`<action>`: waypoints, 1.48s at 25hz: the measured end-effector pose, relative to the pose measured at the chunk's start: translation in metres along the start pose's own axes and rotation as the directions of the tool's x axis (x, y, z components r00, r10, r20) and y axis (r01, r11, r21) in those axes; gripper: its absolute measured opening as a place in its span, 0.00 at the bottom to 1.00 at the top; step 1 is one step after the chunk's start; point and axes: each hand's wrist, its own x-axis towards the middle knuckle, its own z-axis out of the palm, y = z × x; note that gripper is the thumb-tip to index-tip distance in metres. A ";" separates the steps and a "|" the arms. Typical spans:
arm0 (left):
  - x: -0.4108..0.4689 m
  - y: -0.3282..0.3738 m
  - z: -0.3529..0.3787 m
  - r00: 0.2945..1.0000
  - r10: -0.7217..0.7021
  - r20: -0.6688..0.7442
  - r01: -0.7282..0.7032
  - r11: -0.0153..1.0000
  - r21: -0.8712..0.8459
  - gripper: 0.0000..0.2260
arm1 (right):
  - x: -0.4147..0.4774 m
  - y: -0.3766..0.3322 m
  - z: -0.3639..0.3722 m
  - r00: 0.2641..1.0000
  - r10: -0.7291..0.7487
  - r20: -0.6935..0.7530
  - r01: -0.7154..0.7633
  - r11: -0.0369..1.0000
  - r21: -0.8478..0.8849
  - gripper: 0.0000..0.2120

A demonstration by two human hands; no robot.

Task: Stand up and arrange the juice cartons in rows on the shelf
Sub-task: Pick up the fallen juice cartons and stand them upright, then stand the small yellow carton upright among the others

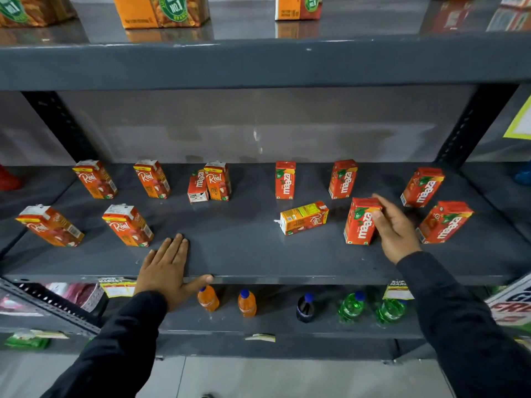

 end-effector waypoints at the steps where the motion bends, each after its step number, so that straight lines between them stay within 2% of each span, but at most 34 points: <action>1: 0.000 0.000 0.000 1.000 -0.001 0.001 0.001 1.000 -0.003 0.55 | -0.001 0.002 -0.005 0.999 -0.022 0.027 0.023 0.999 -0.050 0.19; 3: 0.001 -0.002 0.002 1.000 -0.007 0.004 0.007 1.000 0.008 0.55 | -0.003 0.005 -0.010 0.997 -0.047 0.061 0.053 0.994 -0.099 0.20; 12: 0.004 -0.004 0.005 1.000 -0.012 -0.009 0.012 0.999 0.034 0.54 | -0.005 -0.003 -0.012 0.992 -0.017 0.124 0.033 0.991 -0.127 0.25; 14: 0.003 -0.003 0.005 1.000 -0.011 -0.003 0.011 0.999 0.041 0.54 | -0.009 -0.004 -0.010 0.990 -0.044 0.131 0.056 0.995 -0.087 0.28; 16: 0.003 -0.003 0.005 1.000 -0.011 0.000 0.011 1.000 0.027 0.55 | -0.018 -0.006 -0.004 0.993 -0.117 0.006 0.117 0.993 0.016 0.32; 18: 0.004 -0.003 0.005 1.000 -0.006 -0.001 0.006 1.000 0.012 0.55 | -0.029 -0.013 0.008 0.944 -0.249 -0.219 0.247 0.968 -0.037 0.29; 19: 0.004 -0.003 0.005 1.000 -0.002 -0.002 0.002 1.000 0.008 0.55 | -0.035 -0.018 0.017 0.908 -0.318 -0.271 0.307 0.948 -0.082 0.26; 21: 0.003 -0.003 0.005 1.000 0.004 -0.010 -0.004 1.000 -0.004 0.55 | -0.047 -0.027 0.044 0.876 -0.445 -0.187 0.418 0.893 -0.168 0.18; 23: 0.002 -0.003 0.004 1.000 0.007 -0.008 -0.007 1.000 -0.001 0.55 | -0.054 -0.034 0.073 0.871 -0.491 0.021 0.475 0.831 -0.289 0.14; 25: 0.002 -0.003 0.003 1.000 0.009 -0.013 -0.009 1.000 0.006 0.55 | -0.047 -0.038 0.095 0.911 -0.379 0.161 0.411 0.828 -0.382 0.18; 28: 0.001 -0.003 0.002 1.000 0.017 -0.015 -0.017 1.000 -0.008 0.54 | -0.019 -0.046 0.109 0.974 -0.149 0.172 0.222 0.789 -0.573 0.29; 29: 0.001 -0.002 0.002 1.000 0.018 -0.018 -0.018 1.000 -0.016 0.54 | -0.010 -0.048 0.111 0.978 -0.110 0.176 0.200 0.722 -0.662 0.31; 31: 0.001 -0.004 0.003 0.999 0.020 -0.027 -0.021 0.999 -0.026 0.55 | 0.004 -0.052 0.115 0.973 -0.070 0.221 0.224 0.524 -0.822 0.36; 33: 0.002 -0.004 0.004 0.999 0.025 -0.032 -0.026 0.999 -0.029 0.55 | 0.014 -0.058 0.116 0.970 0.019 0.243 0.213 0.416 -0.884 0.42; 35: 0.002 -0.005 0.005 0.999 0.028 -0.041 -0.029 0.999 -0.032 0.54 | 0.022 -0.063 0.117 0.960 0.136 0.243 0.169 0.408 -0.897 0.43; 37: 0.002 -0.005 0.007 0.998 0.029 -0.055 -0.032 0.999 -0.044 0.54 | 0.024 -0.063 0.118 0.956 0.158 0.248 0.152 0.454 -0.878 0.40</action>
